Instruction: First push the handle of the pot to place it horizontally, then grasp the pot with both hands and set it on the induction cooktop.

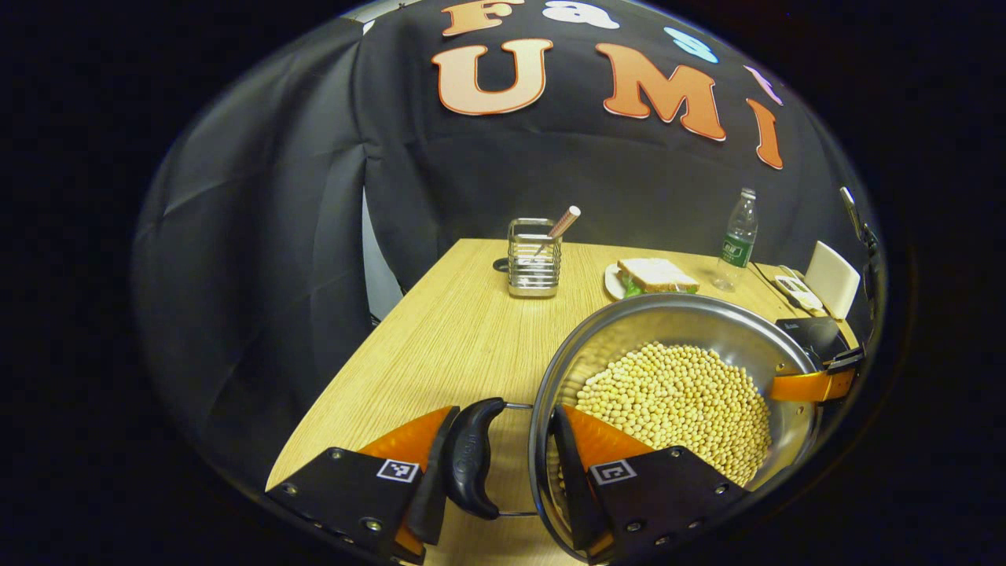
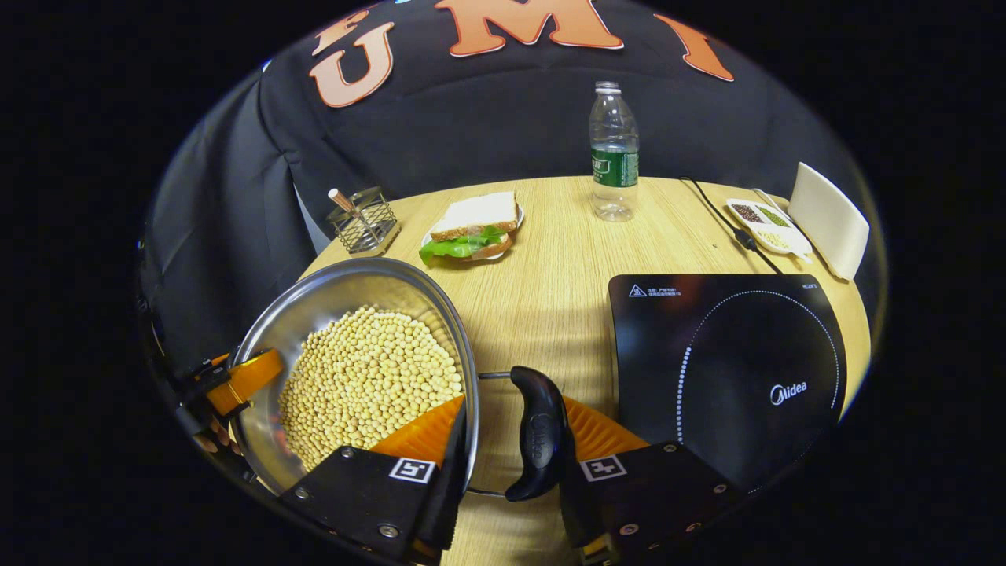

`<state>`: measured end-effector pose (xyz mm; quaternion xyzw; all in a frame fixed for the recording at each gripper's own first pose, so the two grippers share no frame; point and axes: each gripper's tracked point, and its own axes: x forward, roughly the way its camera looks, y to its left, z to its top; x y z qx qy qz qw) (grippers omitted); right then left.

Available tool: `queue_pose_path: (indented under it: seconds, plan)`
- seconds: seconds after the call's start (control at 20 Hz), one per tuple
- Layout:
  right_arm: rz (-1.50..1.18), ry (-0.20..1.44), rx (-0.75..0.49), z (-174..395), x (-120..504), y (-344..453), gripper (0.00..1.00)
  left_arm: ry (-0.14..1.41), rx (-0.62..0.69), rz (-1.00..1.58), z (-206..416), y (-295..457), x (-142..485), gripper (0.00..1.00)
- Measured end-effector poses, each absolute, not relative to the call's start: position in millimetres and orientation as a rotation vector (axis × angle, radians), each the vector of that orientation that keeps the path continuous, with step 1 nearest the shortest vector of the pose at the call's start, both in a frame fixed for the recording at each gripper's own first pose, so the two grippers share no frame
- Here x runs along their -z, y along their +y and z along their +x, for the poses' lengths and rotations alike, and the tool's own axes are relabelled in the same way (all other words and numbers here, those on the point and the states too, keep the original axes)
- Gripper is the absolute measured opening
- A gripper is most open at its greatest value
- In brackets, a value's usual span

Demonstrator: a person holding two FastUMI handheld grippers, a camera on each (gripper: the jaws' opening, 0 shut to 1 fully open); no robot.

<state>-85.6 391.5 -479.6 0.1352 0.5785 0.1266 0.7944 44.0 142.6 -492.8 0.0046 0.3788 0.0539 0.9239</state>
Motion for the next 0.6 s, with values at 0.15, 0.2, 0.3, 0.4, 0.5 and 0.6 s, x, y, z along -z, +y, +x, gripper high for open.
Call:
queue_pose_path:
  seconds: [0.15,0.2,0.3,0.4,0.5,0.6]
  plan:
    - [0.296,1.210,-0.270,-80,466,382,0.52,0.734,-0.107,0.024,43,136,469,0.63]
    - [0.302,1.200,-0.266,-78,461,377,0.53,0.719,-0.105,0.029,45,134,462,0.63]
    - [0.310,1.173,-0.254,-74,450,366,0.53,0.683,-0.099,0.032,43,129,444,0.63]
    - [0.317,1.145,-0.244,-70,439,354,0.53,0.658,-0.092,0.026,47,116,430,0.63]
    - [0.322,1.121,-0.233,-67,430,341,0.52,0.633,-0.078,0.026,45,104,419,0.63]
    - [0.330,1.106,-0.216,-69,422,322,0.52,0.617,-0.060,0.026,49,90,410,0.63]
